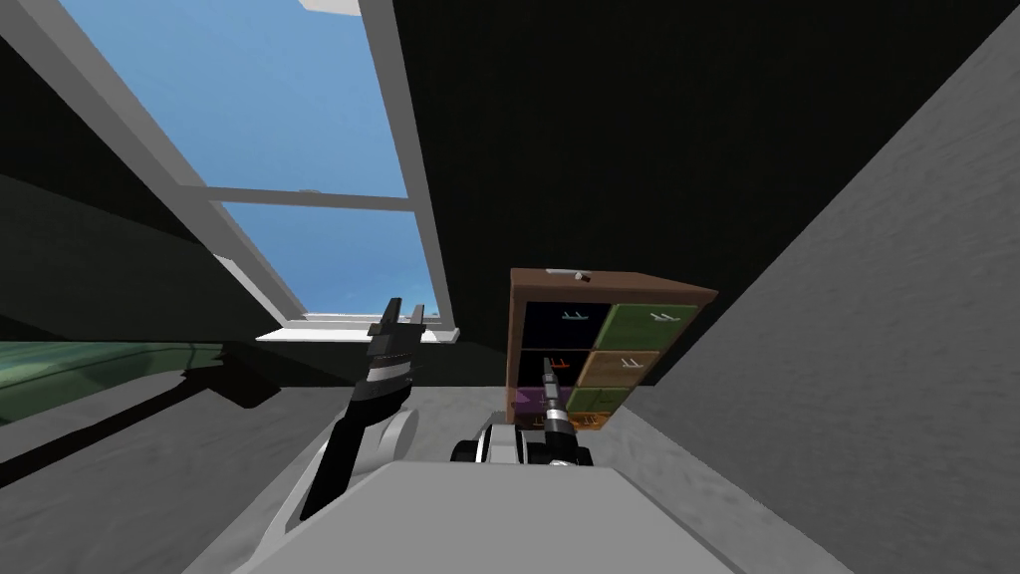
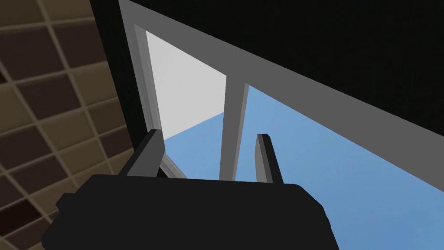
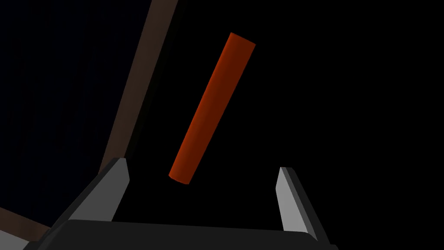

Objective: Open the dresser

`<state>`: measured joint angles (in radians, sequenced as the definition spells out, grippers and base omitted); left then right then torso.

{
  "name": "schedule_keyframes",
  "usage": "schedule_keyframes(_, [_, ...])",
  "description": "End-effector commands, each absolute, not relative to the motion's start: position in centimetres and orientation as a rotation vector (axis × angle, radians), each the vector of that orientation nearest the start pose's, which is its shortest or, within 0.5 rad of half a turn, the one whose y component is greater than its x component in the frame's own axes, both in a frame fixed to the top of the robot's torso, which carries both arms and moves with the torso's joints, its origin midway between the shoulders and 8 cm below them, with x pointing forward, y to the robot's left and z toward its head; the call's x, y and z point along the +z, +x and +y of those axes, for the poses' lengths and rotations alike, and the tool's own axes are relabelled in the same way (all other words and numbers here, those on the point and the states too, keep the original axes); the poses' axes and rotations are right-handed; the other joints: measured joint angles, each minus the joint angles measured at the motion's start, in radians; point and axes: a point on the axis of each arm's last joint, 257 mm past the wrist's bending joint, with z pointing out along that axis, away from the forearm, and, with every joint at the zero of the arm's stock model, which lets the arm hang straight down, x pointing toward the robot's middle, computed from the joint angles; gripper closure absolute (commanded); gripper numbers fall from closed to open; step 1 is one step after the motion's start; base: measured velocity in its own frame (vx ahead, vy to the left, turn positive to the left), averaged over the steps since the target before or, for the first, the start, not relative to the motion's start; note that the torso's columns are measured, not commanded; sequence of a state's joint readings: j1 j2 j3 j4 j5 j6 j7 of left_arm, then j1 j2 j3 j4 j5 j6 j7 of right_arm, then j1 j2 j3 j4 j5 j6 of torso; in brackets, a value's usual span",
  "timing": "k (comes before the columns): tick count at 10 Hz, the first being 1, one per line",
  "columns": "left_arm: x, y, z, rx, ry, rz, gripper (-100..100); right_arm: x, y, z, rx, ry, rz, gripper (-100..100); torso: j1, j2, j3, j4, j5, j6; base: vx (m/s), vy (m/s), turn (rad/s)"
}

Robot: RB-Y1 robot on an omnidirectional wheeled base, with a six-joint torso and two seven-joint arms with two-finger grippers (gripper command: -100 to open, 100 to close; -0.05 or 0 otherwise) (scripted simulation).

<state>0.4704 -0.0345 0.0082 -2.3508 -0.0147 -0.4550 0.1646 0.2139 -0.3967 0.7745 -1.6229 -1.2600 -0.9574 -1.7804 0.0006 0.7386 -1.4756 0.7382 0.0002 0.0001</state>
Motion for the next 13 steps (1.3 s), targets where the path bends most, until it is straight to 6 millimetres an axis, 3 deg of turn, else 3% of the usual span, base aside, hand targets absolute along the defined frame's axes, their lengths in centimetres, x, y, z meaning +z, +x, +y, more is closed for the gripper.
schedule_keyframes(1, [5.7, 33.7, 27.9, -1.459, -0.687, 0.509, 0, -26.8, 40.3, -21.4, -1.639, -1.315, 1.049, -100, -0.002, -0.001, -0.001, 0.000, -0.001, 0.000, -0.040, 0.056, 0.064])
schedule_keyframes(2, [5.7, 33.7, 27.9, -1.459, -0.687, 0.509, 0, -26.6, 40.8, -22.3, -1.644, -1.311, 1.054, -100, -0.002, -0.001, -0.001, 0.000, -0.001, 0.000, -0.031, 0.056, 0.071])
schedule_keyframes(3, [5.7, 33.7, 27.9, -1.459, -0.687, 0.509, 0, -26.6, 40.5, -21.7, -1.642, -1.313, 1.051, -100, -0.002, -0.001, -0.001, 0.000, -0.001, 0.000, -0.011, 0.025, 0.011])
schedule_keyframes(4, [5.7, 33.7, 27.9, -1.459, -0.687, 0.509, 0, -27.0, 39.4, -19.7, -1.630, -1.322, 1.038, 100, -0.002, -0.002, -0.001, -0.001, -0.001, 0.000, 0.023, -0.054, -0.150])
schedule_keyframes(9, [5.7, 33.7, 27.9, -1.459, -0.687, 0.509, 0, -27.2, 36.3, -14.6, -1.602, -1.329, 1.005, 100, -0.006, -0.006, -0.002, -0.005, -0.003, 0.002, 0.050, -0.077, -0.084])
schedule_keyframes(10, [5.7, 33.7, 27.9, -1.459, -0.687, 0.509, 0, -26.6, 37.0, -14.9, -1.606, -1.314, 1.001, 100, -0.005, -0.005, -0.002, -0.006, -0.003, 0.002, 0.011, -0.022, 0.008])
schedule_keyframes(13, [5.7, 33.7, 27.9, -1.459, -0.687, 0.509, 0, -26.3, 36.6, -13.8, -1.588, -1.336, 0.994, 100, -0.004, 0.006, 0.004, -0.001, -0.002, 0.002, -0.162, -0.022, -0.045])
